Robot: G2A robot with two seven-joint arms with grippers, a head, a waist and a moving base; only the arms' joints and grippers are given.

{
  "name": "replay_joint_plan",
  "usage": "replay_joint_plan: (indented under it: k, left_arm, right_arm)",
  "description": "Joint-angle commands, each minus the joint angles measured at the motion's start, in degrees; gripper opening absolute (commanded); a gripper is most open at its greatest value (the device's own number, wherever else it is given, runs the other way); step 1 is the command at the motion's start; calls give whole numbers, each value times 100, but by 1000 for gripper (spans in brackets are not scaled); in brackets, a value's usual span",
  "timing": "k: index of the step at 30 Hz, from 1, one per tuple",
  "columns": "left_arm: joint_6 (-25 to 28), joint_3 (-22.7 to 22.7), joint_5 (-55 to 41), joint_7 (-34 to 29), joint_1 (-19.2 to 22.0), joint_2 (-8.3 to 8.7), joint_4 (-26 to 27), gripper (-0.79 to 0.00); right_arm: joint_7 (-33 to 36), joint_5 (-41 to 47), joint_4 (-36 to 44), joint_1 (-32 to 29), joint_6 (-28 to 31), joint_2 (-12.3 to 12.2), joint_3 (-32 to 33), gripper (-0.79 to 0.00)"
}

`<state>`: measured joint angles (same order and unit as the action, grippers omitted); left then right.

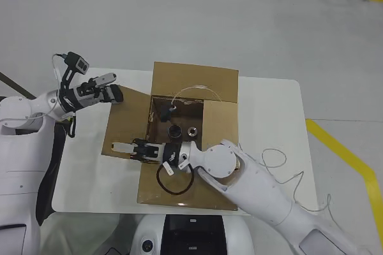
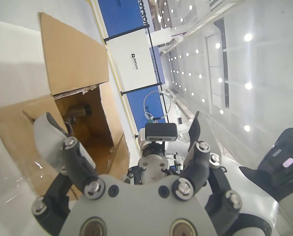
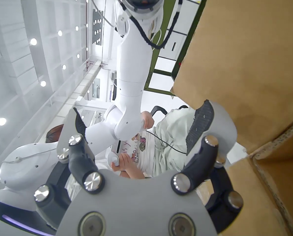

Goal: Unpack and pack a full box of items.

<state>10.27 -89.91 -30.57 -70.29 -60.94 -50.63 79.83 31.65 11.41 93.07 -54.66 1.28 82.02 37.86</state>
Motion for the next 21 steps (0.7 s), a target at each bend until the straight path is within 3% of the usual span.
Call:
replay_joint_plan:
  k: [1,12,21]
  left_arm:
    - [12,9,74,19,-45,6,-21,0]
    - [225,414,930,527,-155,-15,-45,0]
    - [421,746,1444,774,-191,-44,-62,0]
  right_arm:
    - [0,-87,224,-246,-90,-98,293,0]
    - [-10,-692,1628,-1515,-330,-515,1679,0]
    - [-9,-686,1671,-1838,-154,-624,2246,0]
